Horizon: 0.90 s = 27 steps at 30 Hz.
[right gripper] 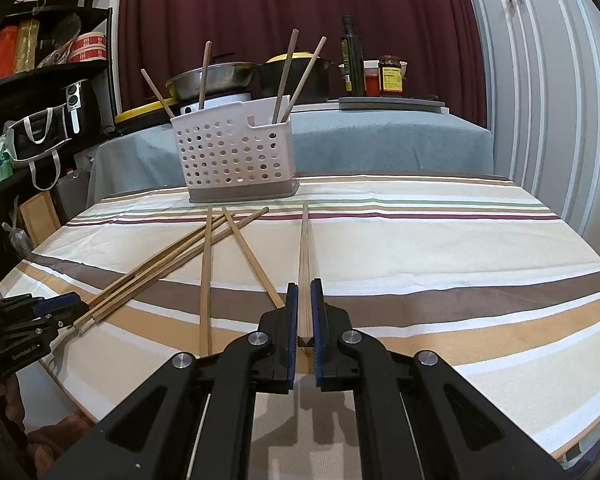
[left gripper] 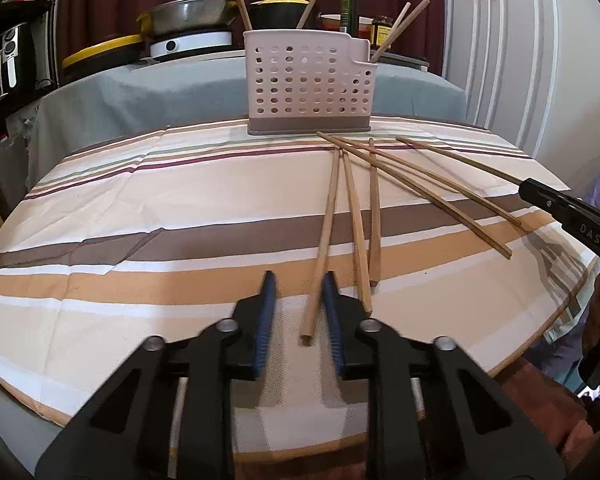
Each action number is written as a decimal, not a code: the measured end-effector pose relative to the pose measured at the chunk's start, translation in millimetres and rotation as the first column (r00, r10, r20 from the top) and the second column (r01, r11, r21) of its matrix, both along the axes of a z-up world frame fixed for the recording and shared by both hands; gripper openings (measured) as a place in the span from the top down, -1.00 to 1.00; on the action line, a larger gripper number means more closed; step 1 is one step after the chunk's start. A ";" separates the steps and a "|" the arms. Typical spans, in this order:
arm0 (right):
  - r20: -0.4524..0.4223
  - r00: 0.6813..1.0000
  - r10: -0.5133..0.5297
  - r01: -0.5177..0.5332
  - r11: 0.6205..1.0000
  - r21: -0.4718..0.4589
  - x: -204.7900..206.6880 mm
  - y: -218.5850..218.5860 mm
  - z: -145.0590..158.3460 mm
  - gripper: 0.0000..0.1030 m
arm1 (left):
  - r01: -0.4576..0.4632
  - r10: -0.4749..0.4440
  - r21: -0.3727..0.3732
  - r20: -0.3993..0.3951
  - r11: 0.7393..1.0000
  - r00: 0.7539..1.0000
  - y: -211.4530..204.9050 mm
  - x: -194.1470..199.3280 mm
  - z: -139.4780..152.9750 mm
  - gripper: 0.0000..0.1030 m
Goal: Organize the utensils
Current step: 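Close the left tool on a chopstick while the right tool holds its chopstick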
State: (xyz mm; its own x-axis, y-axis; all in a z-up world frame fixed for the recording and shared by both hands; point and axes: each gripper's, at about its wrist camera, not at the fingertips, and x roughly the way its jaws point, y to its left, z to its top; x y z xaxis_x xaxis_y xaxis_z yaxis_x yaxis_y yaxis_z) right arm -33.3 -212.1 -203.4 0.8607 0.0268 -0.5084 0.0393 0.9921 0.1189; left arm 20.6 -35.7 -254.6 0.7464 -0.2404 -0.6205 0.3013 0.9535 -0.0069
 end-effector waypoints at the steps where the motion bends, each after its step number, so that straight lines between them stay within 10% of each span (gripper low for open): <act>1: 0.000 1.000 0.002 -0.002 1.000 0.001 0.1 0.2 -0.1 0.87 | 0.006 -0.006 0.001 0.001 1.000 1.000 -0.6 -0.5 -0.2 0.75; 27: 0.076 0.997 0.019 -0.015 0.999 -0.052 -14.8 3.8 34.6 0.87 | 0.006 -0.003 -0.021 0.140 1.000 0.990 8.2 -14.6 45.1 0.88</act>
